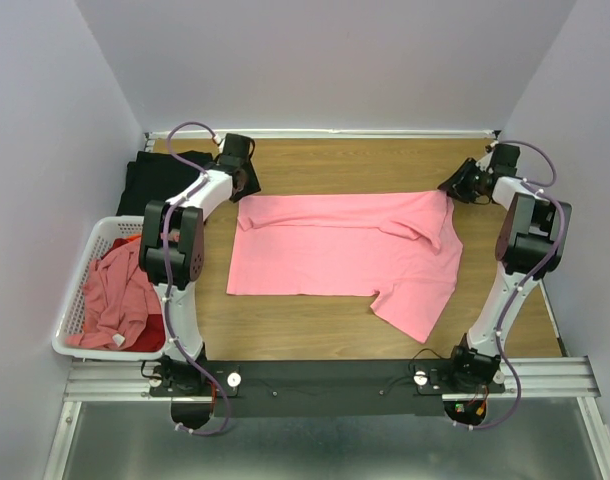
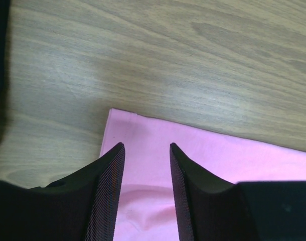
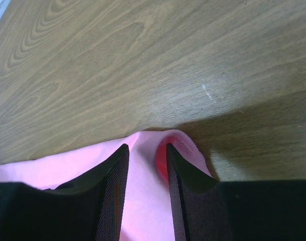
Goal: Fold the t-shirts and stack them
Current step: Fold the tshirt
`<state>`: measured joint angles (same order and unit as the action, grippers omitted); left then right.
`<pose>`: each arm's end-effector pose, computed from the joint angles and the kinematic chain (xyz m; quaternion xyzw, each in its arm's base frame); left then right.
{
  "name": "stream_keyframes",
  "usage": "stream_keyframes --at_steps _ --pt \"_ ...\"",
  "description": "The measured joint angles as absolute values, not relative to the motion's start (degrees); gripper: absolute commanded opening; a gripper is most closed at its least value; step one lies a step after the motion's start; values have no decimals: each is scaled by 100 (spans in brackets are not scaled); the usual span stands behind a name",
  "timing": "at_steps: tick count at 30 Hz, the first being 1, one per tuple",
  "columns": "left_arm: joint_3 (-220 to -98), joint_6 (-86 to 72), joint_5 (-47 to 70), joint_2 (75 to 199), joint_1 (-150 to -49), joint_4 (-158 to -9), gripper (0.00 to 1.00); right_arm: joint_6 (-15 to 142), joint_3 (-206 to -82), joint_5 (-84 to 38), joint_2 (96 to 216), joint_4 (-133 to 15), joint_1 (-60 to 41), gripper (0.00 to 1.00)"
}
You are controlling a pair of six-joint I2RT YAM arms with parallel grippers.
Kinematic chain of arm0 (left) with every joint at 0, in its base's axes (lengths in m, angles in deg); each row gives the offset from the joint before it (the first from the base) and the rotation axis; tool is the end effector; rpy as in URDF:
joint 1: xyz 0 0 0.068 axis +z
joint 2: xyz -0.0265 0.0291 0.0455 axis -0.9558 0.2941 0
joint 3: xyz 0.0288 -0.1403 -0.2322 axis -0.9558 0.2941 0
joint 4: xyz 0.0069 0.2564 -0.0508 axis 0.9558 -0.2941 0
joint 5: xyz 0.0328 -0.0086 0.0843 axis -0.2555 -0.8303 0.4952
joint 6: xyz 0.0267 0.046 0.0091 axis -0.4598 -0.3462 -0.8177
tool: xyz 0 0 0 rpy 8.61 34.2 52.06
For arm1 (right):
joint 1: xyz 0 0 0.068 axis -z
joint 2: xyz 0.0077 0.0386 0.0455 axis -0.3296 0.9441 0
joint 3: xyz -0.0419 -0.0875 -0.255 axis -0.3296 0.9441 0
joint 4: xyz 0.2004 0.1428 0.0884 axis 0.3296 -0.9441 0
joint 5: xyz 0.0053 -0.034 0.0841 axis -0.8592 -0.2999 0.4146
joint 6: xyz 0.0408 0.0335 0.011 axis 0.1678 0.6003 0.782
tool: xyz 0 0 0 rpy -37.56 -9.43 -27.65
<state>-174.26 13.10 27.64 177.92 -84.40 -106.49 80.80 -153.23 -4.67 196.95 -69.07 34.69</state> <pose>0.4429 -0.0850 0.2002 -0.1845 0.9189 -0.0647 0.3426 0.4509 -0.1083 0.1603 0.2277 0.8821 0.2357 0.3384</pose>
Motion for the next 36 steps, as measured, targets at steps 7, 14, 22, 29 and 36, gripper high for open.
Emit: stream_keyframes --at_steps 7,14,22,29,36 --pt "-17426 1305 2764 17891 -8465 -10647 46 8091 -15294 -437 19772 -6909 3471 43" --pt "-17642 1303 2805 18354 -8465 -10665 43 8108 -15290 -437 19785 -6907 3471 34" --pt "-17815 1310 2834 18498 -8465 -10702 43 8180 -15290 -437 19831 -6907 3525 11" --pt "-17819 1371 2834 18498 -8421 -10721 42 8213 -15290 -434 19831 -6909 3950 11" --pt "-17839 1395 2794 18505 -8421 -10724 48 8182 -15292 -290 19874 -6909 4070 17"
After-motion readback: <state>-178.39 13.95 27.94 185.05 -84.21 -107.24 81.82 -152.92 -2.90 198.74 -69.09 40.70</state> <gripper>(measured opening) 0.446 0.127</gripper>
